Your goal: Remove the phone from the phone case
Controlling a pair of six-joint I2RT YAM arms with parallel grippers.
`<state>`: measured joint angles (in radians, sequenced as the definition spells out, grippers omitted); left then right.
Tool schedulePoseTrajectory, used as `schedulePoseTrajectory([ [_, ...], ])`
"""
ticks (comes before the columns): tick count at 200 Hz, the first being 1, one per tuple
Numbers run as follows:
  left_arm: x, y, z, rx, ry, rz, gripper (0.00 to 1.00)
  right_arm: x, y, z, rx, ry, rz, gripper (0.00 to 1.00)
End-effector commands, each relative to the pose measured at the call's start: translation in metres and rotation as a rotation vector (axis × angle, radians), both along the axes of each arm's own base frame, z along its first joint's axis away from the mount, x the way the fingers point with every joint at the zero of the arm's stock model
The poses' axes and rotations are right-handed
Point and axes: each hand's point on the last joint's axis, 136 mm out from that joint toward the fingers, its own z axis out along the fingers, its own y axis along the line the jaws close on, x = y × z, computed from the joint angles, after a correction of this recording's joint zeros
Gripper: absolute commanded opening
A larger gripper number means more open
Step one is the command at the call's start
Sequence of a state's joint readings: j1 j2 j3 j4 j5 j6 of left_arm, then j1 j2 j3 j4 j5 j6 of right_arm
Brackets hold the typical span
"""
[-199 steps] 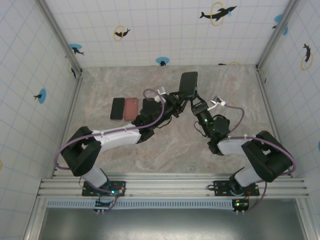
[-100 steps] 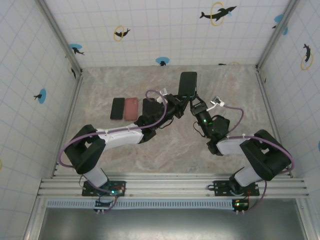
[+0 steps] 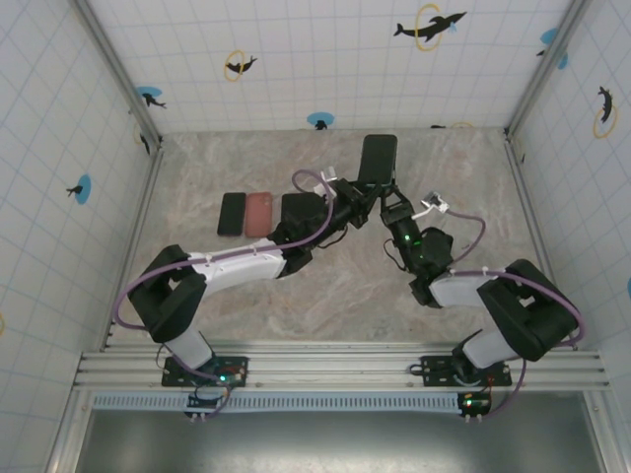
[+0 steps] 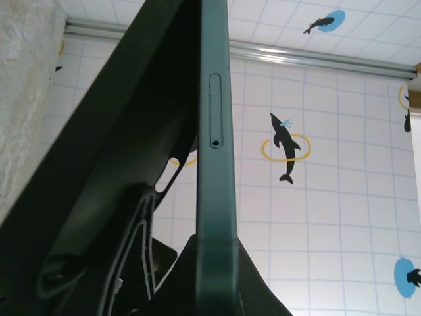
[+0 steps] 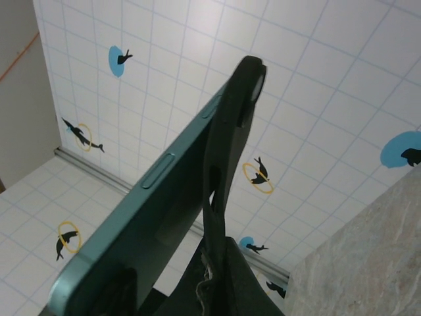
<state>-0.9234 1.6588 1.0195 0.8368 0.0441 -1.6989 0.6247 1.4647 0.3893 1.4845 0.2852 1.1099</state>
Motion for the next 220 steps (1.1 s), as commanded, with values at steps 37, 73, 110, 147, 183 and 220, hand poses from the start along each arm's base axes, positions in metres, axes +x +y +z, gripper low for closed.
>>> schedulePoseTrajectory([
  [37,-0.02,0.006,0.03,-0.065,-0.066,-0.035,0.0,0.027,-0.049,-0.035,-0.055,0.151,-0.202,0.0],
  [73,-0.023,0.009,0.016,-0.066,-0.031,-0.043,0.0,0.031,-0.052,-0.033,-0.084,0.138,-0.197,0.0],
  [110,-0.021,0.006,0.002,-0.06,-0.004,-0.048,0.0,0.027,-0.045,-0.014,-0.101,0.065,-0.173,0.0],
  [147,-0.018,0.001,-0.004,-0.065,0.002,-0.058,0.0,0.026,-0.038,-0.005,-0.144,0.045,-0.172,0.0],
  [183,-0.008,0.023,-0.034,0.013,0.025,0.014,0.0,0.029,-0.06,-0.032,-0.17,0.152,-0.2,0.0],
  [220,0.005,0.036,-0.07,0.081,0.051,0.076,0.0,0.021,-0.072,-0.059,-0.219,0.234,-0.191,0.0],
])
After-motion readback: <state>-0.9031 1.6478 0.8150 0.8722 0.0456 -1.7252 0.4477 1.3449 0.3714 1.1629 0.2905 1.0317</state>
